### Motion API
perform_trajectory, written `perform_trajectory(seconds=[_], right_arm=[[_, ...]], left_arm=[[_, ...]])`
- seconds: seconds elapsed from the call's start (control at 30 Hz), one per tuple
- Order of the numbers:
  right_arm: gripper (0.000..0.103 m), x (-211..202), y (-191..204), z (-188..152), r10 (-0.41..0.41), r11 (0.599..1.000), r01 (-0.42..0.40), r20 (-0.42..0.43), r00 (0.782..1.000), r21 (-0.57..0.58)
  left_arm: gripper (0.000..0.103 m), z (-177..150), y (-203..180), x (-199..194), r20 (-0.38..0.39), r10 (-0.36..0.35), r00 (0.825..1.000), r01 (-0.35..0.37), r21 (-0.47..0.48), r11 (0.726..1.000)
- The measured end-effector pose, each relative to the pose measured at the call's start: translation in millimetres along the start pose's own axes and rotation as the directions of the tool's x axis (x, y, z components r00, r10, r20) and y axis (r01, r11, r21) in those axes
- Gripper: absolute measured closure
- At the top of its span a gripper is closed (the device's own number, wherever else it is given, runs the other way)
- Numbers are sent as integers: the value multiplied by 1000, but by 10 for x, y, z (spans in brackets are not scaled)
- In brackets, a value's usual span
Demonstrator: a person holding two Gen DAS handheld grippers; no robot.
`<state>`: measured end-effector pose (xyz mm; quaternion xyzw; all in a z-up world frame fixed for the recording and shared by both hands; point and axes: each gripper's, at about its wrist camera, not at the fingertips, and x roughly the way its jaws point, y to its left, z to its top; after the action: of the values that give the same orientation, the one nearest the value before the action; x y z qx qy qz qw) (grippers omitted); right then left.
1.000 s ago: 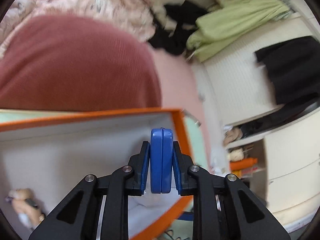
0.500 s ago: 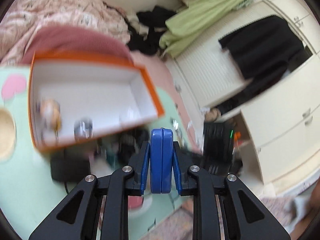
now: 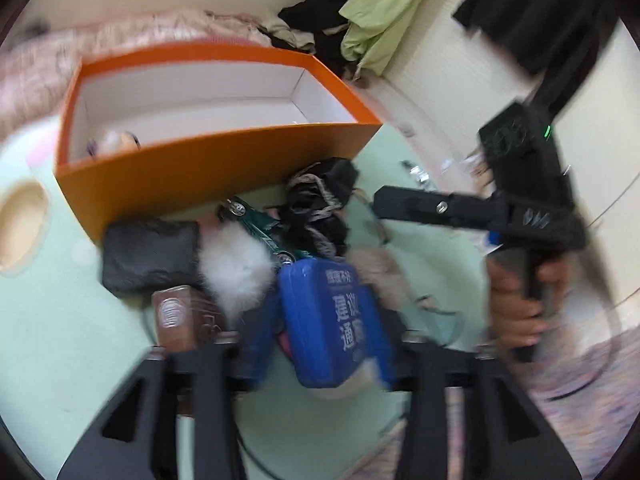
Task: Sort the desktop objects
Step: 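Carry the blue tin out and set it on the table with the left tool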
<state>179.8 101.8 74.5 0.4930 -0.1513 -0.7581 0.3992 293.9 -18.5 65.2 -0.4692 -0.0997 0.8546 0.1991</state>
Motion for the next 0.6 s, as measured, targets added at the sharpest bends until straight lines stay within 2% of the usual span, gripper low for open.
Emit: perform_trajectory(seconds=[0.1, 0.2, 0.3, 0.4, 0.5, 0.6], right_arm=[[40, -13, 23, -37, -7, 1000, 7, 6, 1000, -7], [40, -56, 60, -76, -26, 999, 26, 20, 999, -26], [40, -100, 96, -121, -68, 996, 69, 34, 997, -49], [40, -126, 151, -188, -153, 985, 156, 46, 987, -77], [39, -145, 209, -252, -239, 963, 245, 69, 969, -113], [33, -155, 276, -342, -302, 937, 313, 93, 949, -156]], left_arm=[[32, -10, -77, 6, 19, 39, 999, -40, 43, 998], [32, 25, -129, -51, 76, 38, 996, -41, 49, 998], [32, 40, -97, -208, 156, 35, 987, -38, 18, 999], [32, -40, -14, -443, 237, 51, 970, -45, -31, 998], [32, -208, 64, -648, 278, 144, 950, -126, -80, 989], [28, -415, 97, -740, 272, 241, 932, -221, -101, 970]])
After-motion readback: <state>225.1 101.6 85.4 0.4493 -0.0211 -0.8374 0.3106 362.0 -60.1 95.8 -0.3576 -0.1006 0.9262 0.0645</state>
